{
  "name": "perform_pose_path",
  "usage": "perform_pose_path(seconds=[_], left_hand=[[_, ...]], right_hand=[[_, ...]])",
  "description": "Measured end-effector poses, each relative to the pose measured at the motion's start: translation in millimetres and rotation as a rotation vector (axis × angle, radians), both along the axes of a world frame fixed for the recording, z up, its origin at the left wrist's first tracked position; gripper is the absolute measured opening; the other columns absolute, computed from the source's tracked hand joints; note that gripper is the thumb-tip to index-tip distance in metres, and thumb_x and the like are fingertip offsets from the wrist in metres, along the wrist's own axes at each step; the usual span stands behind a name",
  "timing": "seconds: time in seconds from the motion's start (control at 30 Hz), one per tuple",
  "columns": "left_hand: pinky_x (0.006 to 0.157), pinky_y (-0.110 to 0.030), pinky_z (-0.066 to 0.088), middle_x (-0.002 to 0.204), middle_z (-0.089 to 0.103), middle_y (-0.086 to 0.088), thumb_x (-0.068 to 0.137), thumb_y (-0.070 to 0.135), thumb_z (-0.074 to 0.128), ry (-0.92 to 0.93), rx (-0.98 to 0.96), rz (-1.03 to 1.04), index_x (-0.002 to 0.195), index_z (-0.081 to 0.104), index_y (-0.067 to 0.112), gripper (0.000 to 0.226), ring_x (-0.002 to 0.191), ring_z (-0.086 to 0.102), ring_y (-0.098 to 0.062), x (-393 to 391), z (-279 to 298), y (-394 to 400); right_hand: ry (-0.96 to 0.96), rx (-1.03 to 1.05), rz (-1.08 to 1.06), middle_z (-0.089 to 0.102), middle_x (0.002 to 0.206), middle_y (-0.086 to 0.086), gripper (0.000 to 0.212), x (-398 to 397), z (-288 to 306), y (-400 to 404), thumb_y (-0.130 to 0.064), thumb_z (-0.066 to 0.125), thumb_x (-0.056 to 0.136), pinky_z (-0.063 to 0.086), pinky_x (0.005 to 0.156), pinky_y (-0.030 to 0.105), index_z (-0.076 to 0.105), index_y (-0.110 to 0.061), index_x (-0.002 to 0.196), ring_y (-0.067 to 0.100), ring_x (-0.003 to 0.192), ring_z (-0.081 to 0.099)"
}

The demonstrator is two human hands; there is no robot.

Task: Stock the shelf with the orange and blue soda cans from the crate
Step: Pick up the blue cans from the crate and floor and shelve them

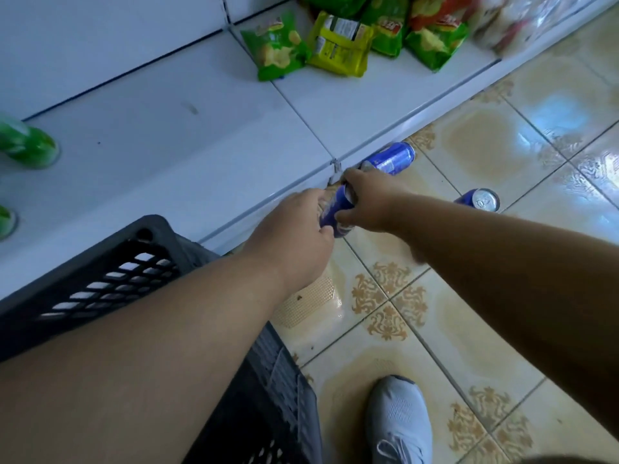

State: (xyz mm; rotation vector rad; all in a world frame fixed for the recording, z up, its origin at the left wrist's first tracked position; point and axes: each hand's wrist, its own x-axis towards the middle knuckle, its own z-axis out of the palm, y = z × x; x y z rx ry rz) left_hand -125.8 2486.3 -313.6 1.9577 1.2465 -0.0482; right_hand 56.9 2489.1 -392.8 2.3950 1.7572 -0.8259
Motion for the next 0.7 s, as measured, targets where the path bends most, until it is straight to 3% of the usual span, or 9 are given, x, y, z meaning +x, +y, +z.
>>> perform_pose_path(seconds=[0.13,0.27,0.4,0.43,0.5,0.57,0.63,0.7], left_hand=[[0.084,-0.023,0.034,0.143,0.046,0.003,0.092,0.026,0.062,0.022,0.061,0.011,0.143,0.039,0.022,0.057,0.124,0.05,-0.018,-26.2,37.1,-11.7],[0.087,-0.028,0.045,0.136,0.051,0.006,0.077,0.035,0.079,-0.106,0.044,0.175,0.137,0.04,0.029,0.072,0.118,0.056,-0.015,-65.0,85.5,-30.6],[0.065,-0.006,0.045,0.1,0.063,0.019,0.07,0.034,0.086,-0.425,0.123,0.405,0.112,0.046,0.036,0.059,0.081,0.061,0.011,-113.8,146.0,-58.9],[0.065,-0.007,0.047,0.098,0.064,0.018,0.068,0.036,0.087,-0.505,0.141,0.469,0.11,0.048,0.034,0.057,0.077,0.062,0.011,-126.3,161.3,-67.4],[0.077,-0.028,0.059,0.101,0.066,0.009,0.064,0.04,0.088,-0.697,0.131,0.611,0.107,0.052,0.032,0.057,0.08,0.068,-0.002,-150.0,186.4,-84.1],[0.076,-0.044,0.06,0.106,0.067,-0.002,0.073,0.031,0.084,-0.964,0.027,0.778,0.104,0.053,0.027,0.044,0.082,0.07,-0.018,-169.5,209.1,-101.8],[0.066,-0.037,0.059,0.109,0.067,-0.01,0.083,0.03,0.073,-1.215,-0.135,0.922,0.106,0.054,0.022,0.031,0.08,0.067,-0.023,-186.7,231.7,-120.5],[0.055,-0.028,0.054,0.11,0.07,-0.011,0.083,0.042,0.07,-1.37,-0.339,1.06,0.115,0.06,0.021,0.039,0.08,0.066,-0.026,-202.2,252.8,-138.5]], right_hand=[[0.084,0.095,0.105,0.059,0.108,0.005,0.048,-36.9,79.4,-8.7,-0.045,0.066,0.079,0.052,0.078,0.037,0.052,-0.023,0.119,0.027,0.095,0.058],[0.253,0.207,0.087,0.063,0.104,0.006,0.035,-83.2,175.9,-25.7,-0.04,0.061,0.085,0.054,0.076,0.038,0.056,-0.018,0.113,0.027,0.094,0.06],[0.478,0.261,0.043,0.067,0.09,0.01,0.028,-132.1,267.4,-39.4,-0.039,0.064,0.085,0.054,0.058,0.041,0.06,-0.014,0.097,0.032,0.07,0.065],[0.51,0.271,0.036,0.067,0.083,0.011,0.03,-144.9,287.3,-43.7,-0.041,0.064,0.085,0.049,0.053,0.038,0.06,-0.012,0.092,0.03,0.061,0.062],[0.558,0.292,0.021,0.061,0.068,0.011,0.04,-172.0,322.2,-54.9,-0.049,0.062,0.086,0.039,0.048,0.032,0.061,-0.009,0.088,0.025,0.05,0.053],[0.64,0.342,-0.003,0.055,0.059,0.008,0.048,-199.1,350.8,-69.6,-0.058,0.06,0.087,0.035,0.046,0.029,0.061,-0.009,0.087,0.022,0.046,0.048],[0.731,0.421,-0.002,0.052,0.054,0.005,0.049,-226.6,374.1,-86.3,-0.061,0.059,0.089,0.034,0.043,0.026,0.058,-0.012,0.085,0.019,0.043,0.045],[0.749,0.487,0.027,0.055,0.056,0.004,0.054,-255.3,391.6,-102.0,-0.063,0.056,0.089,0.038,0.044,0.028,0.059,-0.009,0.088,0.018,0.047,0.049]])
